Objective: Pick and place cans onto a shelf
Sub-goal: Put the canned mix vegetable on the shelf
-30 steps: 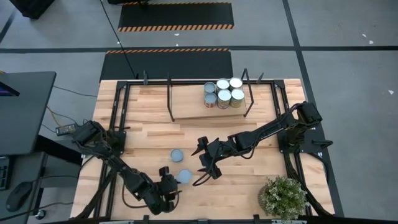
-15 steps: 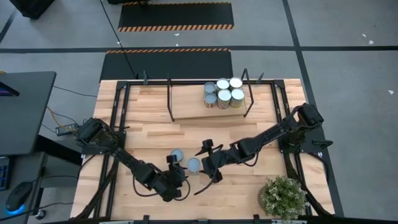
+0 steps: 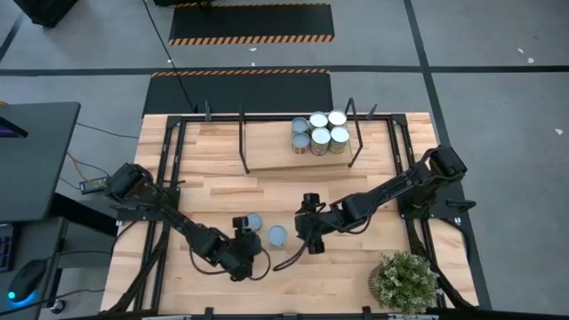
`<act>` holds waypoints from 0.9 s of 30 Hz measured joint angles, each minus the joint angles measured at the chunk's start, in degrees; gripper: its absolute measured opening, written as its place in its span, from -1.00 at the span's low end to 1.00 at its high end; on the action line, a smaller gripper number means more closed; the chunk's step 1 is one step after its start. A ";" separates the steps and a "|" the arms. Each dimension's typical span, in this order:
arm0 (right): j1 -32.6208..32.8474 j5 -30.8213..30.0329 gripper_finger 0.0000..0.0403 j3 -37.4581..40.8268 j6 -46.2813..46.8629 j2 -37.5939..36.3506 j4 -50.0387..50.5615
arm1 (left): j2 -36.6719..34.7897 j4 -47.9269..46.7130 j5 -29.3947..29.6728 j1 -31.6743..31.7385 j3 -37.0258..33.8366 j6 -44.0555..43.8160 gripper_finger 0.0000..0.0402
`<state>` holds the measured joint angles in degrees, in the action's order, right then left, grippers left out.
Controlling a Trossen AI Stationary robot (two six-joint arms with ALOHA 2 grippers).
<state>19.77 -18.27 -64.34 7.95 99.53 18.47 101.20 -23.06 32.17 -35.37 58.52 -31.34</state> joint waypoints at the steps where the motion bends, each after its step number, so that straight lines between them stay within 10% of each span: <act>1: -0.42 1.14 0.74 0.00 0.99 0.00 0.68 | 0.35 -0.52 -0.85 0.40 0.02 -0.81 -0.06; 13: -0.74 2.56 0.74 0.37 2.59 1.12 0.22 | 0.84 4.22 -5.13 3.10 -0.04 0.25 0.72; 27: -0.63 1.04 0.74 0.34 2.70 1.47 4.33 | 0.86 30.19 -1.76 6.03 -8.24 4.46 0.77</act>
<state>19.14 -17.23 -64.00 10.65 100.99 22.80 102.06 7.13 30.41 -29.34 50.29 -26.88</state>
